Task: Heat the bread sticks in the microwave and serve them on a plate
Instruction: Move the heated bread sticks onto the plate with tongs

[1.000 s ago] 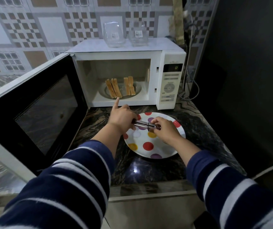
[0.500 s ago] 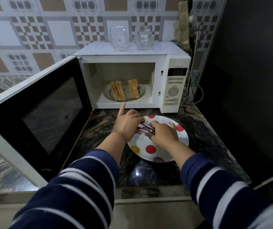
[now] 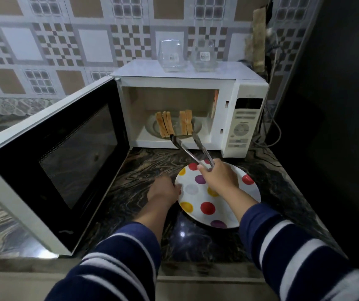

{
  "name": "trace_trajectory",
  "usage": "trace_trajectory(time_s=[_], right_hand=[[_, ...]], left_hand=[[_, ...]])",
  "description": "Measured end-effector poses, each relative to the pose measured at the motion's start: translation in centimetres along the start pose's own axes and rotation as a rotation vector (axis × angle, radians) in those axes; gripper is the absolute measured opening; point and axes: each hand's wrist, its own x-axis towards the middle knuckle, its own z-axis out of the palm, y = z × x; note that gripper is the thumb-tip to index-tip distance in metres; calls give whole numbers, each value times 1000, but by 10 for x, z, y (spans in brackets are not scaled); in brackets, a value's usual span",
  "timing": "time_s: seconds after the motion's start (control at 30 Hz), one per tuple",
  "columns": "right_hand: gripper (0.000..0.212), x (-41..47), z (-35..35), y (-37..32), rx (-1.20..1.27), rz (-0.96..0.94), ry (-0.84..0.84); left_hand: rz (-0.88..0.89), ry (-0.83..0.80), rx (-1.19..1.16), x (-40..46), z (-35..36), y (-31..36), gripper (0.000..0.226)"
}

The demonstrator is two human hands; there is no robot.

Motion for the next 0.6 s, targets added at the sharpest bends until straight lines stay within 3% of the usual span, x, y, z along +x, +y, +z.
trace_trajectory(time_s=[0.27,0.4,0.6], right_hand=[[39,59,2,-39,23,96,197],[44,83,12,-47,17,116,168],[42,102,23,-51,-4,139,154]], left_hand=[[11,-133,-286,21,4,-20,18],[-49,-174,-489,25,8,-24,15],[-48,-180,-606,25,11,-30,16]])
